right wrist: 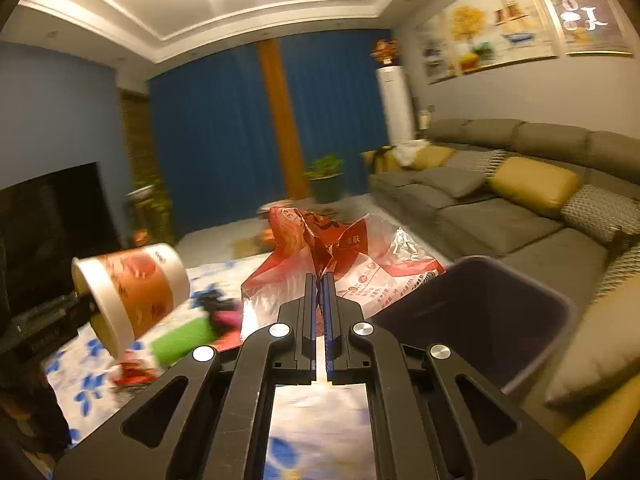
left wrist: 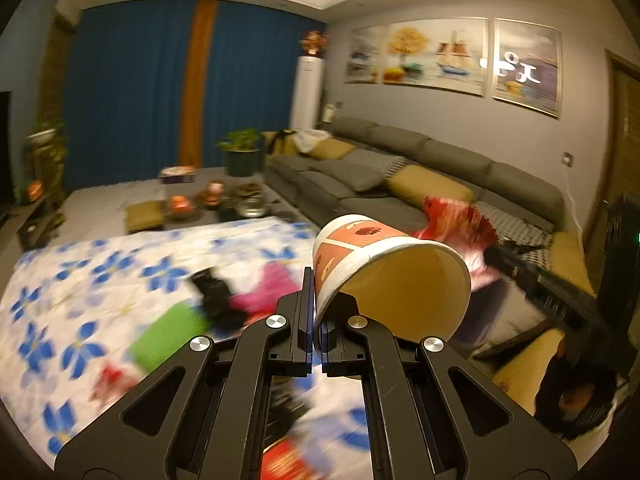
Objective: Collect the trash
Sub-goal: 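Carry both items over the gray bin while the right tool opens to drop the bag, then open the left tool to drop the paper cup into the gray bin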
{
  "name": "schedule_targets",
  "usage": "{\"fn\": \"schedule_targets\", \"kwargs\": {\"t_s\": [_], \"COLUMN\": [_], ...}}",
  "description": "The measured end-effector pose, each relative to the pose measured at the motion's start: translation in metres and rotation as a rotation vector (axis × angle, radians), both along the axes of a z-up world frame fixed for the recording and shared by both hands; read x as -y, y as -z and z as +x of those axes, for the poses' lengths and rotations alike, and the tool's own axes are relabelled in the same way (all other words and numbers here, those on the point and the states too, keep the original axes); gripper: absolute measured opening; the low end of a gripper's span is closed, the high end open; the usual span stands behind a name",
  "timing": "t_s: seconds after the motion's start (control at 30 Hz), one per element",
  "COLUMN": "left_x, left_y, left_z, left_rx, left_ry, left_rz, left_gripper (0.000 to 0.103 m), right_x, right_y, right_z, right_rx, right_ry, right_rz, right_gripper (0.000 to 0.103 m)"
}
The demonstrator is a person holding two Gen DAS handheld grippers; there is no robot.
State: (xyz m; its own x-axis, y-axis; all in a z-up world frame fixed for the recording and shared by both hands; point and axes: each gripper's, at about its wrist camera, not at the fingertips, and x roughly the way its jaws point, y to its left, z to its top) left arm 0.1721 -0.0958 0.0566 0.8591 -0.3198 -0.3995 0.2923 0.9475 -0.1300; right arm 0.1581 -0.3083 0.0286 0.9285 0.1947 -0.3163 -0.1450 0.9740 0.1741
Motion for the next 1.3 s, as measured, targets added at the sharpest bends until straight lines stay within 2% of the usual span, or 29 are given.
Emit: {"fn": "schedule_targets", "kwargs": {"t_s": [0.23, 0.53, 0.8, 1.23, 1.3], "left_x": [0.078, 0.129, 0.155, 0.178, 0.182], "left_y": [0.010, 0.042, 0.068, 0.094, 0.096], "left_z": [0.053, 0.109, 0.135, 0.148, 0.146], "left_rx": [-0.050, -0.147, -0.226, -0.328, -0.332], "left_ry": [0.125, 0.213, 0.249, 0.312, 0.329], "left_rz": [0.019, 0.002, 0.019, 0.028, 0.040], "left_gripper": [0.001, 0.001, 0.001, 0.002, 0.002], "right_x": [0.048, 0.072, 0.073, 0.081, 0.081], "right_y": [0.022, 0.054, 0.075, 0.094, 0.095], "right_z": [0.013, 0.030, 0.047, 0.057, 0.056], "right_rx": [-0.046, -0.122, -0.181, -0.241, -0.241], "right_ry": [0.118, 0.195, 0.198, 0.204, 0.207], "right_rz": [0.011, 0.003, -0.002, 0.017, 0.022], "right_gripper": [0.004, 0.004, 0.004, 0.007, 0.016]}}
